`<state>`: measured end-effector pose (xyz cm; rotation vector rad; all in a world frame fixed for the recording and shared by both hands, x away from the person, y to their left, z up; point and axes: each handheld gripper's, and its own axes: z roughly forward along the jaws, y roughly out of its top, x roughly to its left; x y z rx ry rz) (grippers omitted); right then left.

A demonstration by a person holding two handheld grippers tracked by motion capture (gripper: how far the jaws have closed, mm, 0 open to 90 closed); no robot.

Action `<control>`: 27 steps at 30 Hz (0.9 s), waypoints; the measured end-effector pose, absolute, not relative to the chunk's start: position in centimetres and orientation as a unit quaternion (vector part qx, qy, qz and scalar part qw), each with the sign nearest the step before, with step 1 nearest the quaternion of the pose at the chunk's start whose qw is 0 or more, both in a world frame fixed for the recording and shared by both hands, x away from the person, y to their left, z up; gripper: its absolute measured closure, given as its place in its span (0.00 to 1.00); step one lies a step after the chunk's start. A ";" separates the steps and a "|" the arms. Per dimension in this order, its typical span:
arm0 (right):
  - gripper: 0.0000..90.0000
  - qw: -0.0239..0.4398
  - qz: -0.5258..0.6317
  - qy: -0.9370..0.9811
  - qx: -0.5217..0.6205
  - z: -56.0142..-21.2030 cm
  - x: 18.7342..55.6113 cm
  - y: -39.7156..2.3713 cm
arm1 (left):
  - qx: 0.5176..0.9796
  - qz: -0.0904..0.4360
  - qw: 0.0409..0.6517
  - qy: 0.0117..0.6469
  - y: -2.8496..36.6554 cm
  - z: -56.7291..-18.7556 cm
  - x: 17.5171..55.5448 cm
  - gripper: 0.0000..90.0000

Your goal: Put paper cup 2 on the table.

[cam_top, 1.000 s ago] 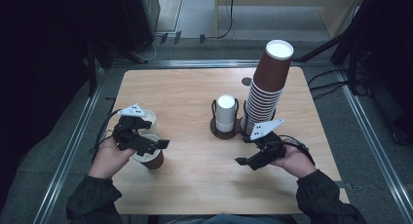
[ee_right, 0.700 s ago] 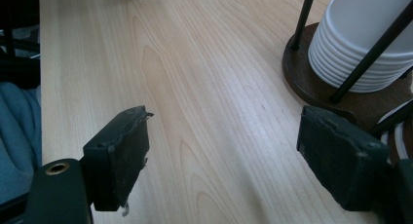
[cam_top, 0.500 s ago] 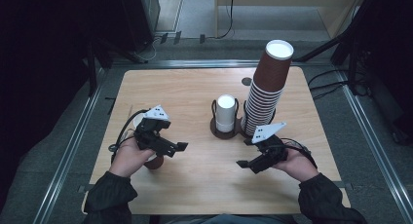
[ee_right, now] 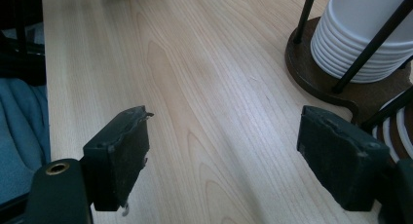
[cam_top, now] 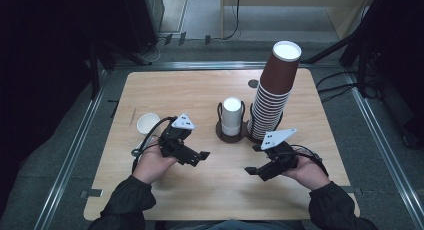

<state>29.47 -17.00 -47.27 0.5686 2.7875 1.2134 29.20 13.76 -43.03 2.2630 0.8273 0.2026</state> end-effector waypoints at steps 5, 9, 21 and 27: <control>0.22 0.025 0.394 0.899 0.187 -47.3 29.2 -17.0 | 0.878 0.073 0.354 0.314 12.2 -43.6 29.2 0.00; 0.22 0.025 0.397 0.897 0.195 -47.4 29.1 -17.0 | 0.877 0.071 0.359 0.310 11.3 -44.2 29.1 0.00; 0.21 0.026 0.392 0.901 0.184 -47.7 29.0 -16.8 | 0.883 0.073 0.357 0.298 9.4 -46.0 28.7 0.00; 0.21 0.025 0.389 0.904 0.175 -47.8 28.8 -16.5 | 0.883 0.075 0.355 0.298 8.9 -46.8 28.6 0.00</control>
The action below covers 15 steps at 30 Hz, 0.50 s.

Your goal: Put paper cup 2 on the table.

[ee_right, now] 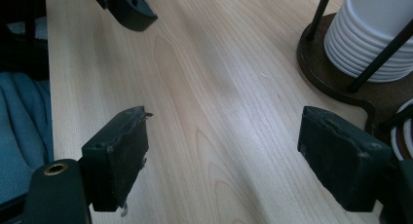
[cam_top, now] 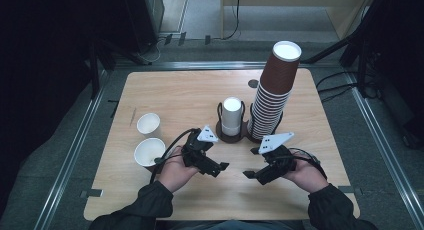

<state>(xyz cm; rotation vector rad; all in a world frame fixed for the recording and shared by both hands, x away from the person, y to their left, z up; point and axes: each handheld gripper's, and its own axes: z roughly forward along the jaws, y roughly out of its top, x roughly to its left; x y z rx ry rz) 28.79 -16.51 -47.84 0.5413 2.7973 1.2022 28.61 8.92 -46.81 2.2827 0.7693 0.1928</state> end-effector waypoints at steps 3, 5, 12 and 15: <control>0.21 0.025 0.385 0.906 0.172 -48.0 28.8 -16.4 | 0.885 0.071 0.354 0.293 8.8 -47.1 28.6 0.00; 0.21 0.025 0.383 0.907 0.171 -48.1 28.7 -16.3 | 0.885 0.067 0.355 0.294 8.8 -47.4 28.6 0.00; 0.21 0.024 0.383 0.908 0.165 -48.1 28.6 -16.1 | 0.887 0.058 0.354 0.291 8.9 -47.8 28.7 0.00; 0.21 0.025 0.383 0.909 0.165 -48.1 28.6 -16.2 | 0.887 0.058 0.352 0.292 8.9 -47.8 28.8 0.00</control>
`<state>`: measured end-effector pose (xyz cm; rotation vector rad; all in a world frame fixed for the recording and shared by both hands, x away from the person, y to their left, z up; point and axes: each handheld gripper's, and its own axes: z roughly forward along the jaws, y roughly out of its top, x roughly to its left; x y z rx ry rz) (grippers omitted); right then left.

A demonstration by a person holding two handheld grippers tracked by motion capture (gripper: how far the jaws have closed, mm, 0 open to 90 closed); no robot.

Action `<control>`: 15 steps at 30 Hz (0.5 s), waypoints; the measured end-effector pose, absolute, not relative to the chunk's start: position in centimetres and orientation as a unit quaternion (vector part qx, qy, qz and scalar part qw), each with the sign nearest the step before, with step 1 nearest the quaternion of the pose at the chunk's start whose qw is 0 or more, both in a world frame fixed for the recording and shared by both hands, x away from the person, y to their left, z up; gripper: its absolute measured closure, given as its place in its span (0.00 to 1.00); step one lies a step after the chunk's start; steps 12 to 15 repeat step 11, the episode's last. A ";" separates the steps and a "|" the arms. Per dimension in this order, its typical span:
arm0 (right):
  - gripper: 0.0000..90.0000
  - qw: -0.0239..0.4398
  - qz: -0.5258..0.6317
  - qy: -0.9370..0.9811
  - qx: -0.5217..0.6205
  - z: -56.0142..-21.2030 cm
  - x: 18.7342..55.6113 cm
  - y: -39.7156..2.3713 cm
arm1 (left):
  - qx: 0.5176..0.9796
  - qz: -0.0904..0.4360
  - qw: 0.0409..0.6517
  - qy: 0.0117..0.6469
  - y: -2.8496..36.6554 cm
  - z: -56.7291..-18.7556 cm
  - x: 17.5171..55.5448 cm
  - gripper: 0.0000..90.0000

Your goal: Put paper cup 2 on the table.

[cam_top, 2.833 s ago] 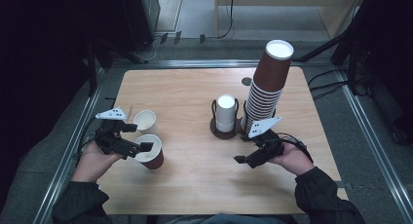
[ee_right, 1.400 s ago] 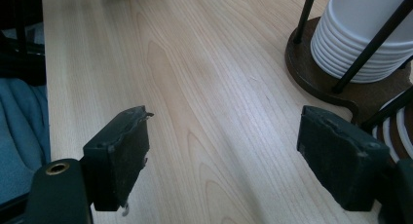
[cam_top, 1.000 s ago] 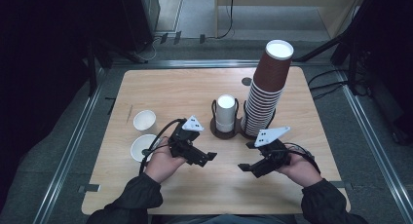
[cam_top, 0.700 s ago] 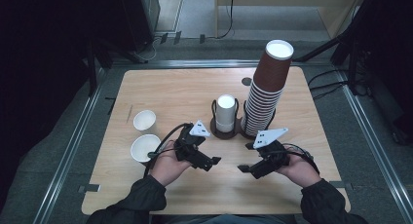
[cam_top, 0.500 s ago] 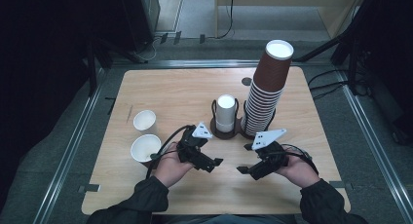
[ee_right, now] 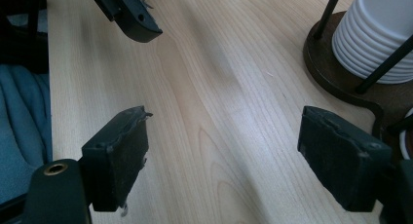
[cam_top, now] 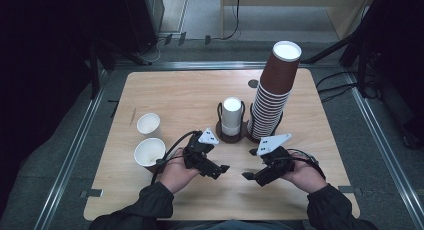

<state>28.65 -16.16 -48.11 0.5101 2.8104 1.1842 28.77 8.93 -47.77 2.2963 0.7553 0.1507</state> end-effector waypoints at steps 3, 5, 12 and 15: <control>0.21 0.025 0.383 0.908 0.166 -48.1 28.7 -16.2 | 0.887 0.059 0.353 0.292 9.0 -47.8 28.8 0.00; 0.21 0.026 0.382 0.909 0.166 -48.1 28.7 -16.2 | 0.887 0.060 0.352 0.293 9.1 -47.8 28.8 0.00; 0.21 0.027 0.381 0.910 0.163 -48.2 28.8 -16.2 | 0.885 0.060 0.358 0.292 9.3 -47.8 28.7 0.00; 0.21 0.027 0.381 0.910 0.163 -48.2 28.8 -16.2 | 0.885 0.060 0.358 0.292 9.3 -47.8 28.7 0.00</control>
